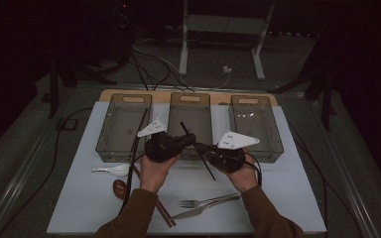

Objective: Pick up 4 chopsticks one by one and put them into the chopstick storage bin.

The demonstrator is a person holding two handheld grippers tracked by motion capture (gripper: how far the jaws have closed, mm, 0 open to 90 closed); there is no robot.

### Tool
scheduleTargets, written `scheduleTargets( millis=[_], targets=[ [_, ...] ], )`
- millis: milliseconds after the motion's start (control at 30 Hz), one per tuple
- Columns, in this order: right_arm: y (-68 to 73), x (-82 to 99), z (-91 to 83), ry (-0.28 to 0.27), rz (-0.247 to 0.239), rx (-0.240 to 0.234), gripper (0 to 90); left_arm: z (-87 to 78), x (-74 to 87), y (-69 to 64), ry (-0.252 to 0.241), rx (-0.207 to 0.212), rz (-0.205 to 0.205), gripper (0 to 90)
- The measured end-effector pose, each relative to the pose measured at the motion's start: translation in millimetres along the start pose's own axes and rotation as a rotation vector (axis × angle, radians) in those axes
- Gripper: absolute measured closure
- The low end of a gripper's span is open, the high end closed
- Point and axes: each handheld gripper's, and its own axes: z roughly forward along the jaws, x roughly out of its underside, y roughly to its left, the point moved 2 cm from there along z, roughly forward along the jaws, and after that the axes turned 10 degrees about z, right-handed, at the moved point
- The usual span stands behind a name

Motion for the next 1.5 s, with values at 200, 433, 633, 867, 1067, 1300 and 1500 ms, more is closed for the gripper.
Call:
scheduleTargets(
  millis=[200,433,633,867,1067,1300,1500],
  targets=[
    [-2.0,2.8,1.3,0.011,0.010,-0.015,85.6,2.0,0.4,-1.8,0.013,0.012,0.007,86.1],
    [-5.2,5.2,-2.4,0.032,0.019,-0.037,67.6,-2.9,-2.4,1.1,0.021,-0.033,-0.007,87.0],
    [-12.8,11.6,-2.1,0.083,0.061,-0.020,39.3,-11.2,-5.2,4.3,0.022,-0.067,-0.010,87.2],
    [-19.7,17.3,-2.3,0.117,0.109,0.023,17.3,-20.4,-7.2,8.2,0.029,-0.091,-0.005,87.2],
    [-23.4,22.3,-7.0,0.129,0.125,0.051,9.6,-33.2,-9.8,13.6,0.039,-0.123,-0.002,87.2],
    [-28.3,28.8,-14.5,0.148,0.130,0.066,3.5,-51.8,-12.6,23.2,0.046,-0.158,-0.009,87.2],
    [-32.4,34.4,-21.6,0.170,0.131,0.081,1.2,-68.5,-16.8,31.9,0.060,-0.203,-0.009,87.1]
  ],
)
